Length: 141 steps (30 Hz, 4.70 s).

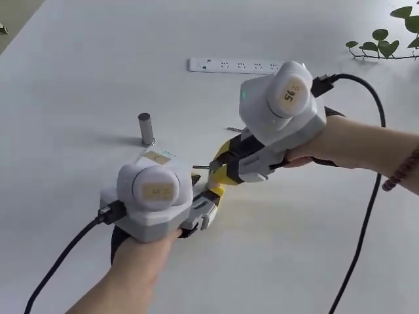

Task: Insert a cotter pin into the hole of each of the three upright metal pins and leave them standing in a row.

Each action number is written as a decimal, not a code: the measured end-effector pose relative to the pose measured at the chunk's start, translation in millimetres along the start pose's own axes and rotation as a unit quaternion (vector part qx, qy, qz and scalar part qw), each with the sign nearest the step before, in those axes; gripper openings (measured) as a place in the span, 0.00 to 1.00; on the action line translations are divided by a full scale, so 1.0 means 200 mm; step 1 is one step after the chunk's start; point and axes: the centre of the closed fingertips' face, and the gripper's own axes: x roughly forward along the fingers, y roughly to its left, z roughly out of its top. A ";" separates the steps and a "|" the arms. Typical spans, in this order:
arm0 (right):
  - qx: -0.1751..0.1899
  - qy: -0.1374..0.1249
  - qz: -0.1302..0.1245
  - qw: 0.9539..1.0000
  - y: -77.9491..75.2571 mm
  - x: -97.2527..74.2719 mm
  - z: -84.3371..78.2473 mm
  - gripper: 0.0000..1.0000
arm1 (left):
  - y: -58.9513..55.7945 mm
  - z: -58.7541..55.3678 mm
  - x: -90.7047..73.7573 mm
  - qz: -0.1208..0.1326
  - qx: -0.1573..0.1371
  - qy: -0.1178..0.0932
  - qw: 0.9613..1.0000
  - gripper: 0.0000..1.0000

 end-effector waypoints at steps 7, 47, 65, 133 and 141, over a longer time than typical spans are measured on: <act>0.001 -0.007 -0.001 1.000 0.02 -0.01 0.01 0.09 | -0.02 0.01 -0.03 -0.012 0.004 -0.003 1.000 0.28; 0.007 -0.011 0.003 1.000 -0.12 0.03 0.04 0.08 | 0.01 0.02 -0.21 -0.026 0.014 -0.010 1.000 0.38; -0.019 0.003 0.033 0.999 -0.13 0.06 0.02 0.09 | 0.01 0.04 -0.31 -0.025 0.010 -0.016 1.000 0.40; 0.140 -0.153 -0.043 0.977 -0.37 0.20 0.43 0.29 | 0.10 0.04 -0.50 -0.017 0.016 -0.028 0.999 0.63; 0.141 -0.151 -0.044 0.977 -0.40 0.30 0.47 0.29 | 0.12 0.04 -0.51 -0.021 0.012 -0.029 0.999 0.71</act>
